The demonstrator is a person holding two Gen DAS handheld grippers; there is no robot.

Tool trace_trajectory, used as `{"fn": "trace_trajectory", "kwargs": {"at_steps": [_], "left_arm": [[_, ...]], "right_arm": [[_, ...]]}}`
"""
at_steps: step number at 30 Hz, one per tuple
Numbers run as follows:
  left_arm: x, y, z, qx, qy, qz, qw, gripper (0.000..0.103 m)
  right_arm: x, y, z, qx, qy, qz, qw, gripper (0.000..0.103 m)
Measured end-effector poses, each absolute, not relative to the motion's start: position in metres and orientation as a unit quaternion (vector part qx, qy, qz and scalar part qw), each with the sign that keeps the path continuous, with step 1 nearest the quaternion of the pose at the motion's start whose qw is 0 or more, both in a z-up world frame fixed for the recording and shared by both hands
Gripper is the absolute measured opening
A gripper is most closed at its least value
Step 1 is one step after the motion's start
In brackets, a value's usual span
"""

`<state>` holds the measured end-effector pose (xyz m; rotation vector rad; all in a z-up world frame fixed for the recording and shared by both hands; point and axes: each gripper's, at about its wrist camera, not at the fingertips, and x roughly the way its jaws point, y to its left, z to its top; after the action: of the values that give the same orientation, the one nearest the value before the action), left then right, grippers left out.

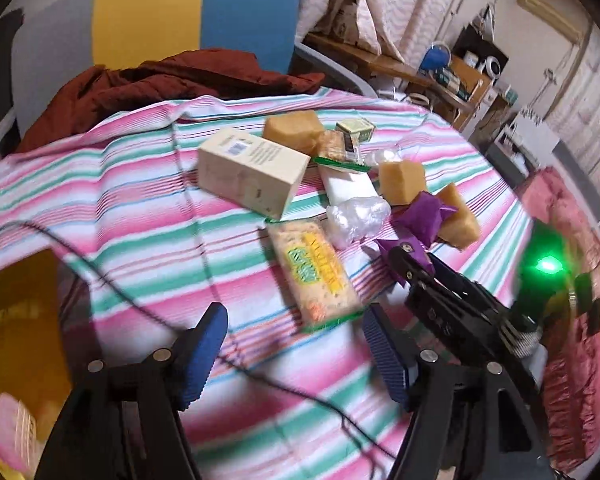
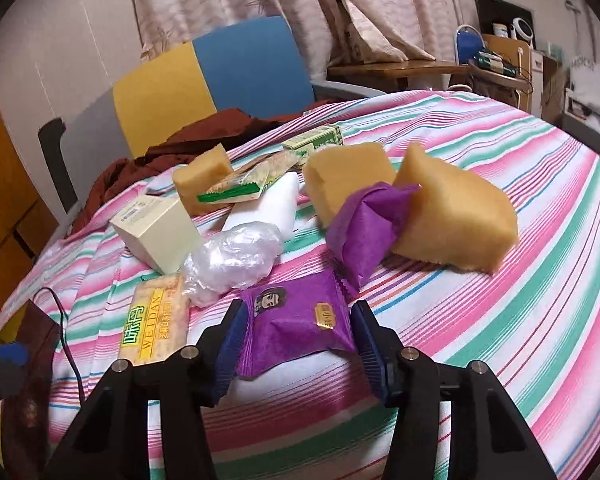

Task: Organize objects
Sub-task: 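Grasp the WEIDAN cracker packet with the left gripper while the right gripper holds the purple packet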

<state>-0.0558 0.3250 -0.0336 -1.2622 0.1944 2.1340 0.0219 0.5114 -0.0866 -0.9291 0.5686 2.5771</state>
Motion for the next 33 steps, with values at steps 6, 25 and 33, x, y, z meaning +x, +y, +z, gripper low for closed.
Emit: {"fn": "trace_trajectory", "kwargs": {"at_steps": [6,25,33], "left_arm": [[-0.071,0.362,-0.062,-0.500,0.109,0.805,0.301,0.071],[-0.084,0.365,-0.083,-0.495,0.087,0.803,0.320,0.047],[-0.084,0.349,-0.082,-0.499,0.056,0.802,0.323,0.044]], "right_arm": [[0.024,0.510,-0.089,-0.318,0.197,0.909,0.181,0.054],[0.025,0.512,-0.092,-0.312,0.201,0.907,0.200,0.055],[0.023,0.502,-0.090,-0.317,0.169,0.908,0.215,0.055]]}}
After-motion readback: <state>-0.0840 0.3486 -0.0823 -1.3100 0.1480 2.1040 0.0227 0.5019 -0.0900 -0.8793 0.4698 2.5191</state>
